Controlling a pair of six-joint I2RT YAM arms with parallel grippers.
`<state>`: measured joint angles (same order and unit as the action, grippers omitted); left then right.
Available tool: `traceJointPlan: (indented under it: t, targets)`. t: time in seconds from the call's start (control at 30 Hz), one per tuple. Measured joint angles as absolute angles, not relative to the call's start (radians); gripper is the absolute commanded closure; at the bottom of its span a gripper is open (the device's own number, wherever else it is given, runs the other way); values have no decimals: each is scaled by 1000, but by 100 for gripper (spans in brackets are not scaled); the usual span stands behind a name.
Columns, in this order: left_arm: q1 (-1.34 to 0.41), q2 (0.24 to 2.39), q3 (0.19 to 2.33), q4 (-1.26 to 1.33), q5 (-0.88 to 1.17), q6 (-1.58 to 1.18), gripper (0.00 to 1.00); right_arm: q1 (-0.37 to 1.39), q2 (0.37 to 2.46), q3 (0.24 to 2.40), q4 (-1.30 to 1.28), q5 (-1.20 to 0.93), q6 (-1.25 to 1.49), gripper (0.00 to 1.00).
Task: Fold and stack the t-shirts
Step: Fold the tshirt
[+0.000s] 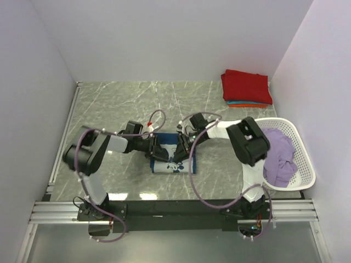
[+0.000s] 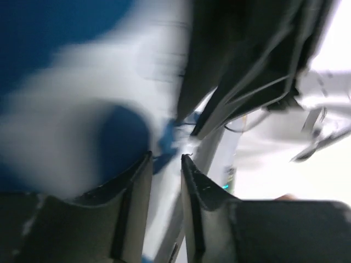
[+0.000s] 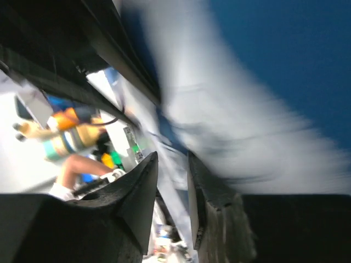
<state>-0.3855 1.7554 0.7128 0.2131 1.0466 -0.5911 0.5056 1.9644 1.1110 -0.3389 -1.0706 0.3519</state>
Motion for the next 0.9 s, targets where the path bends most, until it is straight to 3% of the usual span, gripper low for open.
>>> traceJointPlan:
  t: [0.17, 0.43, 0.67, 0.9]
  targets:
    - [-277, 1948, 773, 157, 1127, -593, 66, 424, 2115, 1145, -354, -1138, 308, 66]
    - [-228, 1788, 749, 73, 1089, -468, 63, 319, 2009, 1111, -422, -1058, 247, 69]
    - [-384, 1494, 702, 75, 1096, -410, 67, 500, 1738, 992, -322, -1084, 293, 73]
    - [-438, 1705, 654, 83, 1076, -416, 70, 596, 1973, 1011, -302, -1100, 293, 76]
